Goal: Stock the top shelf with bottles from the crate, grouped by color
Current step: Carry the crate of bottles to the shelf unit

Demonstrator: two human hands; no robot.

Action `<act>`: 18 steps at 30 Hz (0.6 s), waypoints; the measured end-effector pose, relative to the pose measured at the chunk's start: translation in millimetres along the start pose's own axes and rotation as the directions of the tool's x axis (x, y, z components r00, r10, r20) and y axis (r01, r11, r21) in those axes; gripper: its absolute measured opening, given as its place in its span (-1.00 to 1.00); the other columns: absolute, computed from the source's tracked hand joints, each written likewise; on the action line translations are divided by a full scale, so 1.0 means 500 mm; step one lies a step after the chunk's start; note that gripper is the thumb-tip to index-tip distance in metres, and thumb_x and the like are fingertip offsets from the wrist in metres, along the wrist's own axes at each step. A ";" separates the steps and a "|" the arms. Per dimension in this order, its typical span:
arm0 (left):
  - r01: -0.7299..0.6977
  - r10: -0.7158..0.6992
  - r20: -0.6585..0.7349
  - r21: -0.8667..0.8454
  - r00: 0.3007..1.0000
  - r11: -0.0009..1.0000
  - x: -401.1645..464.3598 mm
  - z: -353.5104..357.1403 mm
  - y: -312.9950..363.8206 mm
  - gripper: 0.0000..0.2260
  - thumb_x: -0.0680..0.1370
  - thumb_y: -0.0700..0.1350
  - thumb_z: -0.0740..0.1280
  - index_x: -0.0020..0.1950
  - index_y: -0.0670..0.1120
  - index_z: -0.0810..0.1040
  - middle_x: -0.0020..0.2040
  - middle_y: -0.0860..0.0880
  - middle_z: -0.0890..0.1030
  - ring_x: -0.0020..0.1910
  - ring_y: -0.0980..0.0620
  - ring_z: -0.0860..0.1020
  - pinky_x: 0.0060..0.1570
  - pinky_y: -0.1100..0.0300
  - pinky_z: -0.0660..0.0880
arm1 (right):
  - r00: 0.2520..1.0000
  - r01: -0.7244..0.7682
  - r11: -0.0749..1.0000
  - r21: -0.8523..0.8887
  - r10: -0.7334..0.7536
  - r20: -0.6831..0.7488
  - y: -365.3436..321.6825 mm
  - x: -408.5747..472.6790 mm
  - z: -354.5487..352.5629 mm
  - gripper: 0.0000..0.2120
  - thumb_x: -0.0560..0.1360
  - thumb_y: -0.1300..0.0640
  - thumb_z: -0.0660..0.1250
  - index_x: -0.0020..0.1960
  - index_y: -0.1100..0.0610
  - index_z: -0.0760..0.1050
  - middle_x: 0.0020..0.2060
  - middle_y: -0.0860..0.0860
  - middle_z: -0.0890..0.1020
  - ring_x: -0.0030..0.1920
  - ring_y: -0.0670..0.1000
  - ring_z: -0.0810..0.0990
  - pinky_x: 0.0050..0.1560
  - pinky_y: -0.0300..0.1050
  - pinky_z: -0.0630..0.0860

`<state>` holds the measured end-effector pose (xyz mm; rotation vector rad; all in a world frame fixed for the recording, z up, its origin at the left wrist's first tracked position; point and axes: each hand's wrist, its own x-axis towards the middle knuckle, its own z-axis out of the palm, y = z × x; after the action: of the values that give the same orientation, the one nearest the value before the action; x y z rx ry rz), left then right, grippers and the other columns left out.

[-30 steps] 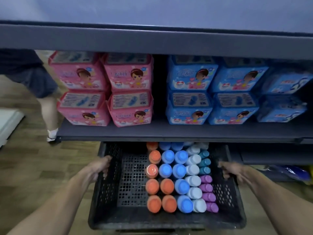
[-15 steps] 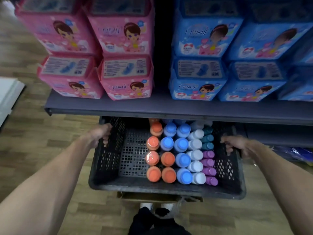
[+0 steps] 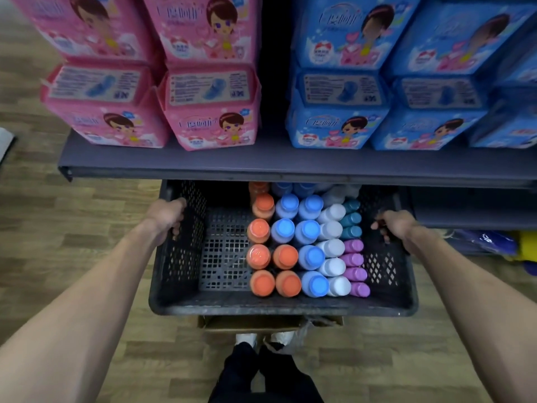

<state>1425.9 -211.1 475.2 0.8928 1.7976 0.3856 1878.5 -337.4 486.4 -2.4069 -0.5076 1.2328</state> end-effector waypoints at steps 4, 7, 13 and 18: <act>-0.009 0.009 -0.001 -0.009 1.000 1.000 -0.004 0.002 0.000 -0.81 0.60 -0.14 0.22 -0.20 -0.13 0.35 -0.41 -0.06 0.29 -0.50 -0.01 0.18 -0.49 0.17 0.15 | 0.994 -0.066 0.993 0.093 0.058 0.091 0.000 -0.007 -0.016 -0.74 0.61 0.14 0.24 -0.21 0.22 0.51 -0.51 0.03 0.51 -0.59 -0.03 0.36 -0.64 -0.33 0.32; -0.014 0.014 -0.004 -0.005 1.000 1.000 -0.015 0.001 0.003 -0.78 0.61 -0.14 0.23 -0.22 -0.15 0.35 -0.36 -0.09 0.32 -0.47 -0.03 0.20 -0.46 0.14 0.17 | 0.979 -0.139 0.972 0.190 0.106 0.174 0.008 -0.015 -0.034 -0.85 0.57 0.10 0.33 -0.10 0.17 0.52 -0.43 0.03 0.54 -0.58 -0.10 0.46 -0.55 -0.32 0.45; -0.021 0.021 -0.012 -0.005 1.000 1.000 -0.024 0.003 0.007 -0.73 0.61 -0.12 0.24 -0.29 -0.13 0.36 -0.37 -0.12 0.37 -0.55 -0.03 0.24 -0.48 0.16 0.20 | 0.996 0.090 0.995 0.033 -0.090 0.006 0.042 -0.052 -0.061 -0.85 0.50 0.13 0.43 -0.10 0.17 0.48 -0.15 0.17 0.61 -0.27 0.04 0.56 -0.26 -0.13 0.50; 0.075 -0.062 0.121 -0.104 0.991 0.992 -0.031 -0.018 0.004 -0.69 0.59 0.01 0.25 -0.31 -0.10 0.38 -0.40 -0.10 0.41 -0.64 0.05 0.30 -0.55 0.27 0.23 | 0.958 0.258 0.917 -0.304 -0.284 -0.044 0.046 -0.122 -0.086 -0.66 0.48 0.08 0.45 0.13 0.12 0.37 -0.04 0.05 0.53 -0.05 0.06 0.51 -0.06 -0.11 0.39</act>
<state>1421.1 -219.7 490.3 0.7606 1.6780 0.3752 1883.5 -394.0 539.9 -2.5049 -1.0254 0.9836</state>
